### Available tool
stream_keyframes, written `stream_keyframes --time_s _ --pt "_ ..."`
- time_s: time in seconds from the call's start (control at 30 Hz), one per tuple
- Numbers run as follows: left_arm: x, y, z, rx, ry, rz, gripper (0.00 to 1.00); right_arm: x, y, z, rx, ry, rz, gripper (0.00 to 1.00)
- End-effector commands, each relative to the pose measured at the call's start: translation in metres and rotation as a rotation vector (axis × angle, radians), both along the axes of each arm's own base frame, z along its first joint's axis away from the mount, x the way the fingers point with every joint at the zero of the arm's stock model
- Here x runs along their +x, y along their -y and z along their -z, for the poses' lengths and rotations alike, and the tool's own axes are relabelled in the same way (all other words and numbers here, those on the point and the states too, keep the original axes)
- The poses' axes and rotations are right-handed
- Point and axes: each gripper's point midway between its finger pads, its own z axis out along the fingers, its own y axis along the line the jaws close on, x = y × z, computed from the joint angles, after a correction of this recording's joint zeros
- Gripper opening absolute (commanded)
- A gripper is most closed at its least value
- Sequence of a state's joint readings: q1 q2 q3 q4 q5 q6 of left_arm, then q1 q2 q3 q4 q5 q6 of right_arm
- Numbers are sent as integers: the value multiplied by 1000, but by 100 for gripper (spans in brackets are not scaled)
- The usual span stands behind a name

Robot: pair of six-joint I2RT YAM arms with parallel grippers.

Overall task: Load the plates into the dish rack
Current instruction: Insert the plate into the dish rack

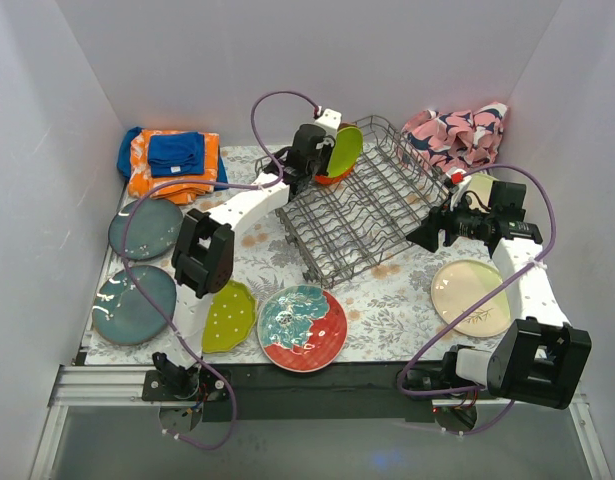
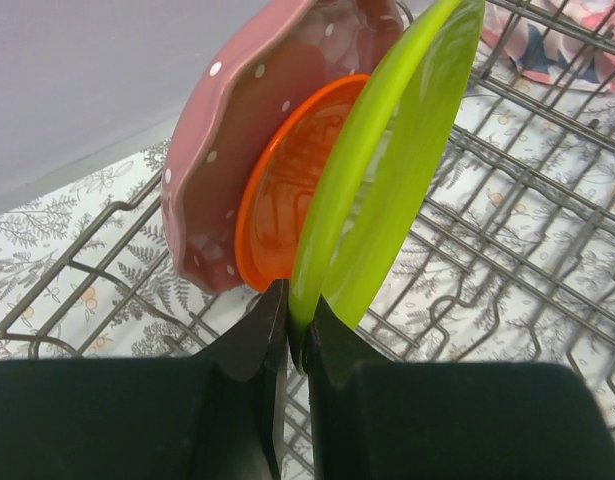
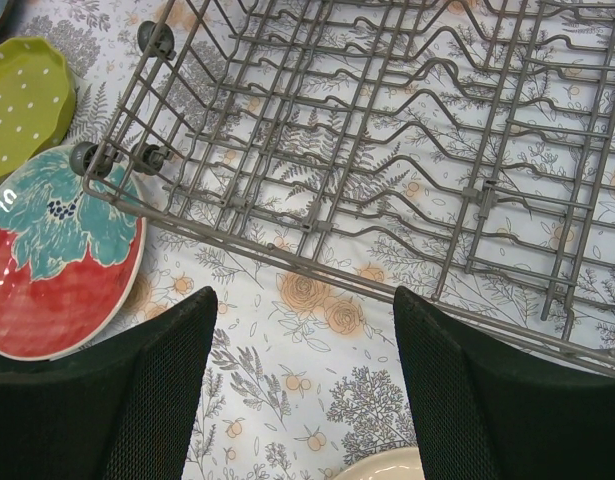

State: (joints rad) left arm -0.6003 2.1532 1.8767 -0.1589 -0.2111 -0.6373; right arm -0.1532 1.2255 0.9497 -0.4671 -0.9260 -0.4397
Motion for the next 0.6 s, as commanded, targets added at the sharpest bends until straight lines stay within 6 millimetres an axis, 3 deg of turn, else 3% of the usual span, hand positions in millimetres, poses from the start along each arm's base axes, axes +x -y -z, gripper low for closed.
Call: stream_keyframes --time_s 0.0,0.23,0.57 --pt "23 -9 -34 12 127 -60 0 2 -3 -1 16 15 -12 77" --pt "29 -6 -7 48 102 -75 0 3 -2 1 9 13 -10 77" --pt "23 7 9 69 90 -53 0 4 -1 5 9 -3 -6 77"
